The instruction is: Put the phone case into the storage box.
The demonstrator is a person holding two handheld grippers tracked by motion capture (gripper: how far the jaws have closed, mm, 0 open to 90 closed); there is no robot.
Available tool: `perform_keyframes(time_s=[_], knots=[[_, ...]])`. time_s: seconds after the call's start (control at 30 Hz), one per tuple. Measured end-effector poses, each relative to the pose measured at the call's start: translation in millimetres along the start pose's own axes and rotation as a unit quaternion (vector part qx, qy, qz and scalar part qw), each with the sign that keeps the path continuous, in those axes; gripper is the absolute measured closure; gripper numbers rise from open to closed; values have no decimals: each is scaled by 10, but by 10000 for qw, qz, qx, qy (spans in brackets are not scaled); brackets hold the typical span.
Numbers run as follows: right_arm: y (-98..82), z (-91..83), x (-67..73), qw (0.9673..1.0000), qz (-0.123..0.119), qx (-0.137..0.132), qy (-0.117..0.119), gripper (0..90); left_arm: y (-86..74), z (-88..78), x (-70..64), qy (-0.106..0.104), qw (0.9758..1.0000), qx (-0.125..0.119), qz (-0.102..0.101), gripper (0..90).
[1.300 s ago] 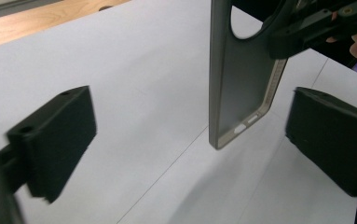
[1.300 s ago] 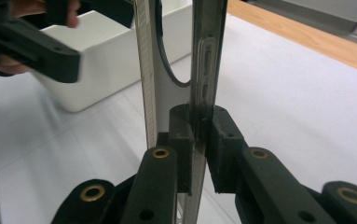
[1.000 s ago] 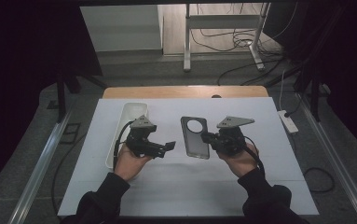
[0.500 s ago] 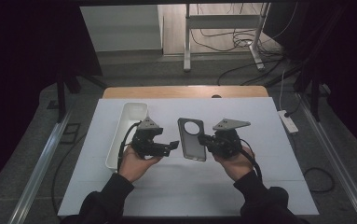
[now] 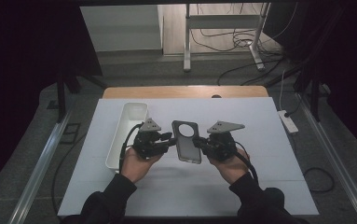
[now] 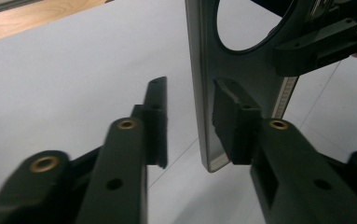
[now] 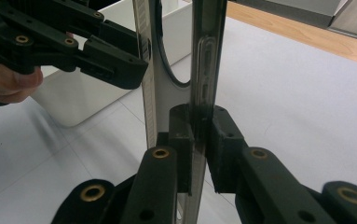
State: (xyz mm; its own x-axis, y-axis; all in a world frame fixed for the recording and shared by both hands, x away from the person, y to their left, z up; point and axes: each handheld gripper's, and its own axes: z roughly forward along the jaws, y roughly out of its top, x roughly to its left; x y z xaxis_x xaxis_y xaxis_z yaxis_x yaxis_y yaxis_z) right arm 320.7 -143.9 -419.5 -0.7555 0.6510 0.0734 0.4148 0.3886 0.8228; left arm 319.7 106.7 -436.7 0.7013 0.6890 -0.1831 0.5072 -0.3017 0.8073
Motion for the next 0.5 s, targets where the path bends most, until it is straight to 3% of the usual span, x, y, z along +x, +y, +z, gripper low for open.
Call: perform_keyframes(time_s=[0.2,0.33,0.5], knots=[[-5,20,36,10000,-3,22,42,809,8,6,-8,-57,10000,22,-13,799],[-11,27,34,10000,19,41,30,807,9,-9,19,-157,9997,-30,-208,842],[-22,40,13,9995,144,43,290,791,22,-28,20,-60,9992,-68,-379,871]])
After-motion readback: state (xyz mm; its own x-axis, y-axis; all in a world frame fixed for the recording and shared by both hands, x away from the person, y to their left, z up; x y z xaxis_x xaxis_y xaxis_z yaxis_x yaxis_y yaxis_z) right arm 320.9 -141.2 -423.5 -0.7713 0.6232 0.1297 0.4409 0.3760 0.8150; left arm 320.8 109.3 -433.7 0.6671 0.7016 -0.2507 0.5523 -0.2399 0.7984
